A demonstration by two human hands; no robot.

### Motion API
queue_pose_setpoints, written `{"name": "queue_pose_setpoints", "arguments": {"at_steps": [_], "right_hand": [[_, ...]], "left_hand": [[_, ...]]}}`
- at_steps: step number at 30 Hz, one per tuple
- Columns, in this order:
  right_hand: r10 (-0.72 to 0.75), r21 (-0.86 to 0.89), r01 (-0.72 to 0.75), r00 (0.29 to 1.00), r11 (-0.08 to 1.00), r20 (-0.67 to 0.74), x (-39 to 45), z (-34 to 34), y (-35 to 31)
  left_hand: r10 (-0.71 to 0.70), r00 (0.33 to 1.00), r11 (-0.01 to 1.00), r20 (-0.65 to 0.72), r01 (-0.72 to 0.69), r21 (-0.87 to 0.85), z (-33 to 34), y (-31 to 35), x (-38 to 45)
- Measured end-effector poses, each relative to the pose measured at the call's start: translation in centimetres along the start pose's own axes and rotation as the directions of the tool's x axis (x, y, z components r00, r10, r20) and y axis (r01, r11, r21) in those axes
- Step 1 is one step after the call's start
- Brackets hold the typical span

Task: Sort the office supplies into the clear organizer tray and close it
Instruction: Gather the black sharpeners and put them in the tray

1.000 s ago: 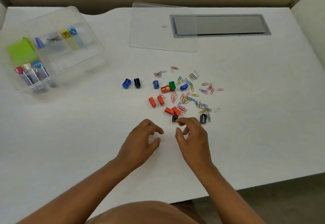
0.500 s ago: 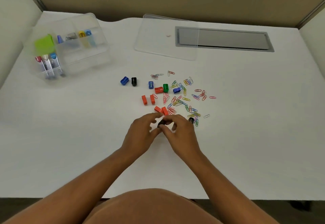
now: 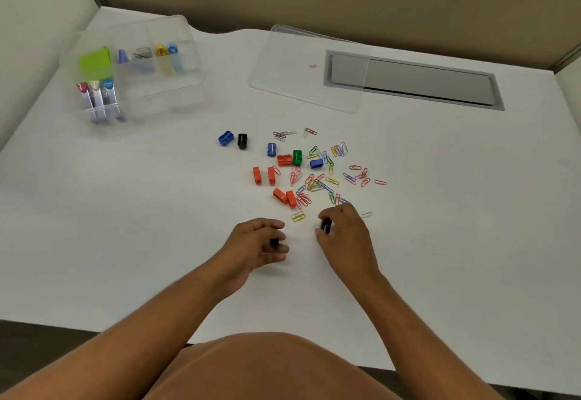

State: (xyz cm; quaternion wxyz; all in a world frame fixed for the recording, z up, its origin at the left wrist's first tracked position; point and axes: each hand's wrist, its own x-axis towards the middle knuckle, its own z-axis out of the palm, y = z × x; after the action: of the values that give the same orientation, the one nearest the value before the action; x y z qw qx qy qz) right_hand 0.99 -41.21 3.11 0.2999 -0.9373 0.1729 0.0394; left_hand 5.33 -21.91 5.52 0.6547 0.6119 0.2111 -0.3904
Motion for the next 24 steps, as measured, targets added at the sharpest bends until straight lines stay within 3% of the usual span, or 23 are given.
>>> {"name": "queue_pose_setpoints", "arguments": {"at_steps": [4, 7, 10, 12, 15, 19, 22, 24], "right_hand": [[-0.043, 0.345, 0.019, 0.997, 0.938, 0.062, -1.8, 0.1, -3.0], [-0.087, 0.422, 0.027, 0.989, 0.906, 0.122, -2.3, 0.5, -3.9], [-0.158, 0.438, 0.02, 0.946, 0.899, 0.282, -1.1, 0.0, -3.8], [-0.184, 0.361, 0.071, 0.94, 0.93, 0.288, 0.4, -0.4, -3.9], [-0.133, 0.121, 0.118, 0.983, 0.986, 0.125, 3.3, 0.1, -4.1], [-0.149, -0.128, 0.175, 0.97, 0.976, 0.191, 5.6, 1.5, -4.8], [-0.121, -0.178, 0.147, 0.982, 0.973, 0.147, 6.0, 1.4, -5.4], [-0.082, -0.111, 0.089, 0.995, 0.99, 0.064, 5.9, 1.0, -6.0]], "left_hand": [[-0.02, 0.991, 0.994, 0.132, 0.033, -0.101, 0.1, -0.1, -0.2], [-0.015, 0.987, 0.985, 0.162, 0.042, -0.166, -0.6, -0.1, -0.1], [-0.016, 0.994, 0.979, 0.112, 0.038, -0.2, -1.9, -0.1, 0.0], [-0.011, 0.999, 0.972, 0.052, 0.023, -0.233, -2.6, -0.1, 0.1], [0.006, 1.0, 0.966, -0.022, -0.011, -0.258, -3.3, 0.0, 0.2], [0.036, 0.999, 0.968, -0.015, -0.038, -0.247, -3.6, 0.0, -0.3], [0.062, 0.998, 0.97, -0.022, -0.066, -0.233, -4.1, 0.0, -0.6], [0.075, 0.997, 0.967, -0.034, -0.081, -0.24, -4.6, -0.1, -0.7]]}}
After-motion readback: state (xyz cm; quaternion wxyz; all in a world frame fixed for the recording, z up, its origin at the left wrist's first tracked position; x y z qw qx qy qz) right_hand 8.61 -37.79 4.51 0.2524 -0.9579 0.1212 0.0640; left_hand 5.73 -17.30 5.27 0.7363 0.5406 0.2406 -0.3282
